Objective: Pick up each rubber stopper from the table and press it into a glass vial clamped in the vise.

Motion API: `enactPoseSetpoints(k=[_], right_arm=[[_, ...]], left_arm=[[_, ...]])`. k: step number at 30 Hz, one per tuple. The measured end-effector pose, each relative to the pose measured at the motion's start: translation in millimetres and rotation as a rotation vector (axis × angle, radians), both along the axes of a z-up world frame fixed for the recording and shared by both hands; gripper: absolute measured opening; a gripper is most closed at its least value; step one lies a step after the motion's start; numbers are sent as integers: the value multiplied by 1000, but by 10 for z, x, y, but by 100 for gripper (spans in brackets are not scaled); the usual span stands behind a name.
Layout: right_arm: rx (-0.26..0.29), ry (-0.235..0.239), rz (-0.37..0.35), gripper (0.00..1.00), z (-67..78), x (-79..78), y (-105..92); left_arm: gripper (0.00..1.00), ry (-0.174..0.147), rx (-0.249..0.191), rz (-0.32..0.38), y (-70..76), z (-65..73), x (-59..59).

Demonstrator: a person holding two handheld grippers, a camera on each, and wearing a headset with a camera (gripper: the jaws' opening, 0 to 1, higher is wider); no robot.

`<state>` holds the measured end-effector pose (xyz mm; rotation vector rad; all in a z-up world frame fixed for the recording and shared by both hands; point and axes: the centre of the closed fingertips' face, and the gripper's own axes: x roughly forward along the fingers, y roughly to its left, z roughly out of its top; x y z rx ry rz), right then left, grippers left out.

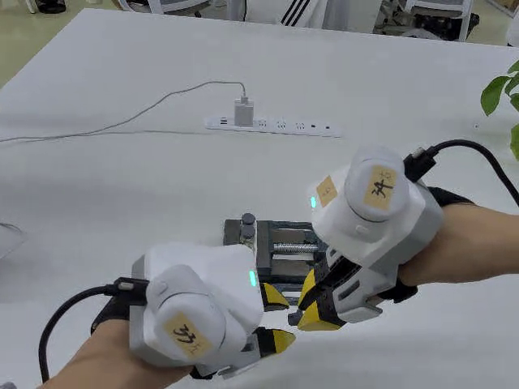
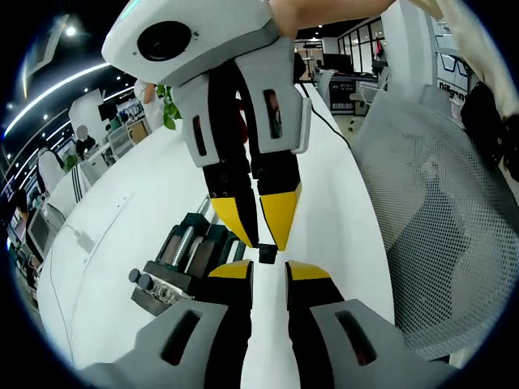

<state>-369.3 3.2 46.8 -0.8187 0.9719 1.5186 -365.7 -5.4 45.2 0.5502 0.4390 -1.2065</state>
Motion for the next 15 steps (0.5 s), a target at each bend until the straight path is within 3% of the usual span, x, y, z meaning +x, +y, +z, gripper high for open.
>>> enactPoseSetpoints(k=[15], right_arm=[[-33,20,25,6,-75,-84,-21]], left_arm=[[7,-11,25,-42,-51,-16,-45]])
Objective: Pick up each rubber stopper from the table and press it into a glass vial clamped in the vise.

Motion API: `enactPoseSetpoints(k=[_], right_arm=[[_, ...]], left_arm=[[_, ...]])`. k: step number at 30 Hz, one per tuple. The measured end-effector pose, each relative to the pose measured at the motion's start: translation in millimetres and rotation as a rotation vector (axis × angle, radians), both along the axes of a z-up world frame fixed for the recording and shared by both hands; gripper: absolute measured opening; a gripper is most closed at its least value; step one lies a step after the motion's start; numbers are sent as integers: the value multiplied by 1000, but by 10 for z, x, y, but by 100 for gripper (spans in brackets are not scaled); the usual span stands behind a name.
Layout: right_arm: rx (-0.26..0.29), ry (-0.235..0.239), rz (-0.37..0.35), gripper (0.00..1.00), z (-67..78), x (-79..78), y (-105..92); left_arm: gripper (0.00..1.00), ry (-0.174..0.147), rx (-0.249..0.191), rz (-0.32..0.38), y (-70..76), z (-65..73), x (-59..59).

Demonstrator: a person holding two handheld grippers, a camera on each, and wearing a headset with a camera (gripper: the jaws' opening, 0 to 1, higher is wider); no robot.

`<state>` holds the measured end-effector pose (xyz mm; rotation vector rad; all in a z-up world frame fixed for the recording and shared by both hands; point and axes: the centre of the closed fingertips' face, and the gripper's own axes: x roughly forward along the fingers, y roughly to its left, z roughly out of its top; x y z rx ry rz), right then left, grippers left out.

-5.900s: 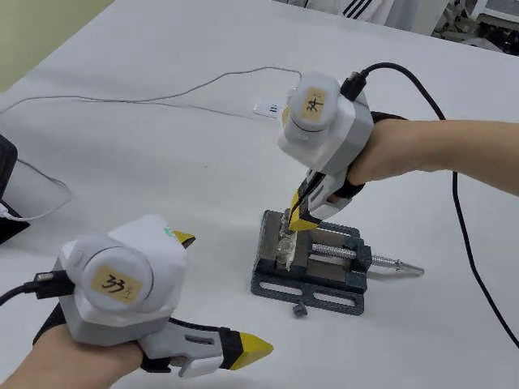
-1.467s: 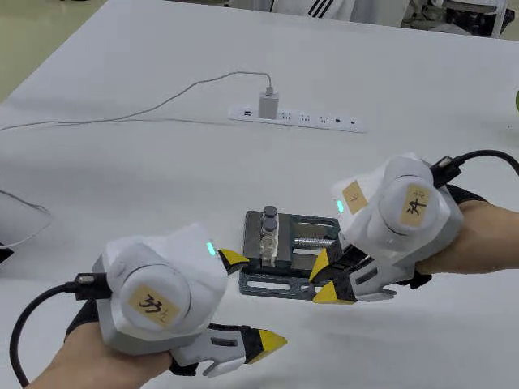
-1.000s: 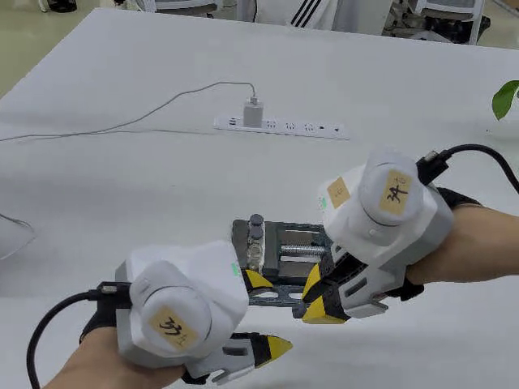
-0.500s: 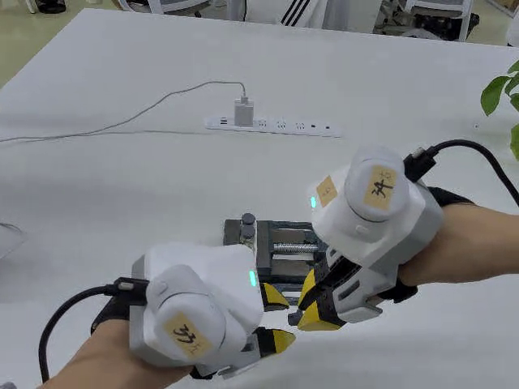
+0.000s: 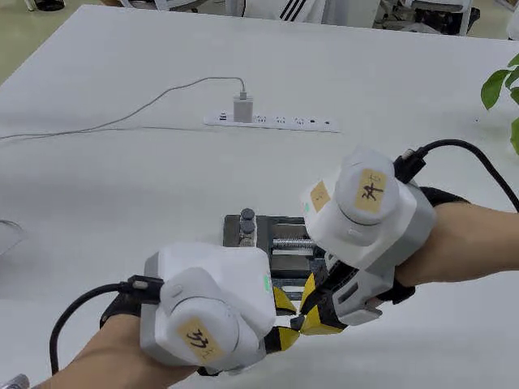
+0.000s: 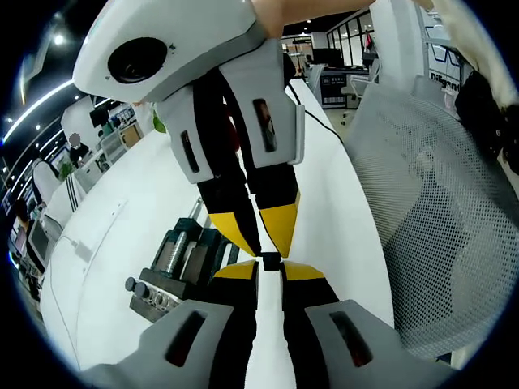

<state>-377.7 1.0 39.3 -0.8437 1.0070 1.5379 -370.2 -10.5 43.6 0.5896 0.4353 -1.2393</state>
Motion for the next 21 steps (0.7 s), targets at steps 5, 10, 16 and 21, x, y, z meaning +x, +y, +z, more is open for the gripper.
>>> enactPoseSetpoints(k=[5,10,16,21], right_arm=[[-7,1,1,6,-3,0,-2],[-15,3,-2,5,-2,-7,-6],[-36,17,-18,5,-8,-21,-16],[-48,23,-13,6,-20,-35,-28]], left_arm=[[5,-2,8,-11,-7,-8,-17],[5,3,10,-13,-12,-13,-19],[5,-4,27,-32,-29,-23,-38],[4,-8,39,-47,-40,-31,-50]])
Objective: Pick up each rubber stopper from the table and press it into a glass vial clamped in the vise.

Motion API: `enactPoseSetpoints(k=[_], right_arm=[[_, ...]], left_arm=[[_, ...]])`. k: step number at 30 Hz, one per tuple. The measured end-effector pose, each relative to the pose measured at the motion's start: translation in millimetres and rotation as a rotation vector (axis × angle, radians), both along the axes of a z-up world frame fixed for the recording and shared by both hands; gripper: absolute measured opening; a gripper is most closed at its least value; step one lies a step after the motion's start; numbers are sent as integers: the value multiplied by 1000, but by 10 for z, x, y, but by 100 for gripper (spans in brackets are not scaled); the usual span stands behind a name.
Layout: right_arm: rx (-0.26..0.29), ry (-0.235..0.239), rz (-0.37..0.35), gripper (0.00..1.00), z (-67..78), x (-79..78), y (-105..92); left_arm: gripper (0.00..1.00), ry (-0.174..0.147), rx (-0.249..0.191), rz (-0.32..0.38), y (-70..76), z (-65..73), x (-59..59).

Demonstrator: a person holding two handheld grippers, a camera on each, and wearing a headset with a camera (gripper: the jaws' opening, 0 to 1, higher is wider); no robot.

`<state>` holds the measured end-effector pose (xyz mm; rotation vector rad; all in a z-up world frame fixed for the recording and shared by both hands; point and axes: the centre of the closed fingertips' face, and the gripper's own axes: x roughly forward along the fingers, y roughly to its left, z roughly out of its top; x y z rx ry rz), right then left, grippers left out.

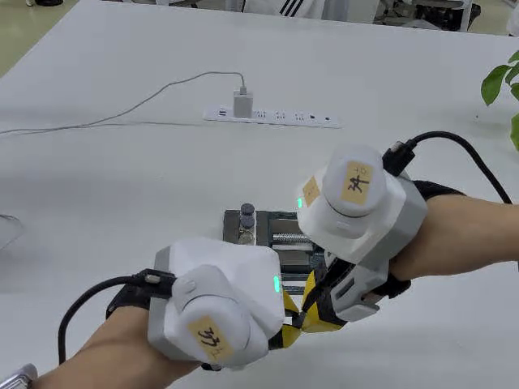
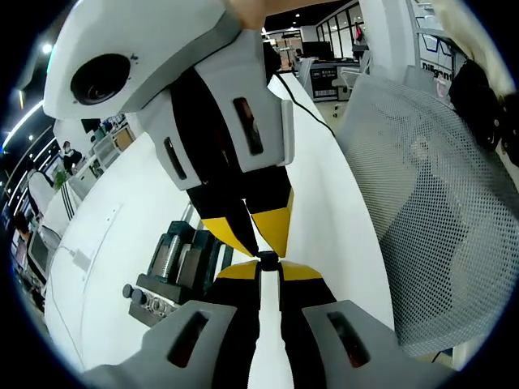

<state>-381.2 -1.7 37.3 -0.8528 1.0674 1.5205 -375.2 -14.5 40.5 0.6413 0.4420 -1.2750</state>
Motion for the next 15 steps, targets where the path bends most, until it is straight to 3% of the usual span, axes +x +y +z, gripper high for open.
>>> enactPoseSetpoints(k=[9,12,15], right_arm=[[31,-4,27,7,17,-5,1],[75,-38,97,8,38,15,27],[65,-90,107,21,31,88,-6]], left_arm=[[3,16,-20,19,12,20,3],[3,11,-30,29,24,40,22],[3,19,-50,51,47,65,57]])
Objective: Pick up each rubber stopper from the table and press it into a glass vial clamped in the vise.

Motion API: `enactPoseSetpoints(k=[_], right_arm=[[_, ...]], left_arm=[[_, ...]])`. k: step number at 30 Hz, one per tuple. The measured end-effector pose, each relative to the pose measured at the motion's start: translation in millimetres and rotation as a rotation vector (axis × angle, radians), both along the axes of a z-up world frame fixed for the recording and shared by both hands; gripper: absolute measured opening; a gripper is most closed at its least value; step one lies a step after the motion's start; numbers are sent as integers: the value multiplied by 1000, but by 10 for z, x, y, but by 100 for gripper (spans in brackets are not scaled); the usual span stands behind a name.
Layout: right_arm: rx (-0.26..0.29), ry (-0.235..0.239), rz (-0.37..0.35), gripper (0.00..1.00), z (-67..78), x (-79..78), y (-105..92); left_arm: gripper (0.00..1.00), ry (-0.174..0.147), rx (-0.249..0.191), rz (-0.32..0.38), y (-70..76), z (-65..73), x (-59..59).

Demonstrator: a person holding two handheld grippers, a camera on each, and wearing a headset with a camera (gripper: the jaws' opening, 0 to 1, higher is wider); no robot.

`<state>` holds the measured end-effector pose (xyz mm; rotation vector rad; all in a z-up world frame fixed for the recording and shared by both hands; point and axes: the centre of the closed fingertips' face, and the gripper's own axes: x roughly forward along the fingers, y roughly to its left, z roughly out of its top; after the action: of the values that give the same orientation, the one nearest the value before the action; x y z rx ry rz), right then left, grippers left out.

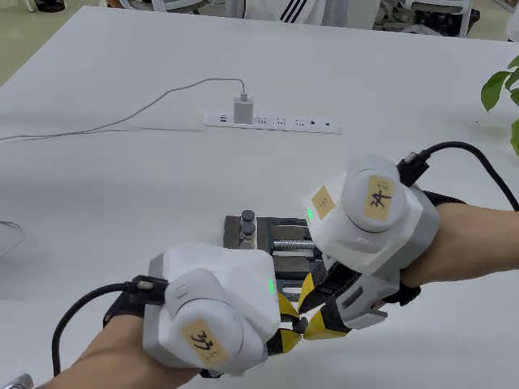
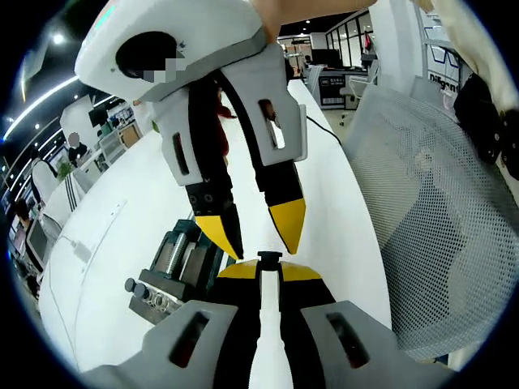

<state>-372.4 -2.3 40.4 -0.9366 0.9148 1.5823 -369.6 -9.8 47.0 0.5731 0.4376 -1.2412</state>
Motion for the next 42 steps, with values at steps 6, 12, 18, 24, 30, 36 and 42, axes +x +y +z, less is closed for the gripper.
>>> enactPoseSetpoints(k=[6,12,18,24,30,36,42], right_arm=[[72,-19,-14,25,80,69,11],[200,-44,-30,22,224,99,99],[267,-58,-76,19,321,148,98],[323,-54,-81,15,394,124,124],[330,-41,-71,13,400,84,132],[329,-45,-61,12,398,78,137],[337,-43,-56,10,415,71,157]], left_arm=[[3,17,-47,46,63,60,83],[3,27,-132,108,147,182,205],[4,43,-193,131,202,259,238],[4,56,-241,119,173,325,202],[4,52,-256,108,142,361,168],[3,55,-263,105,132,371,154],[3,58,-262,97,119,366,138]])
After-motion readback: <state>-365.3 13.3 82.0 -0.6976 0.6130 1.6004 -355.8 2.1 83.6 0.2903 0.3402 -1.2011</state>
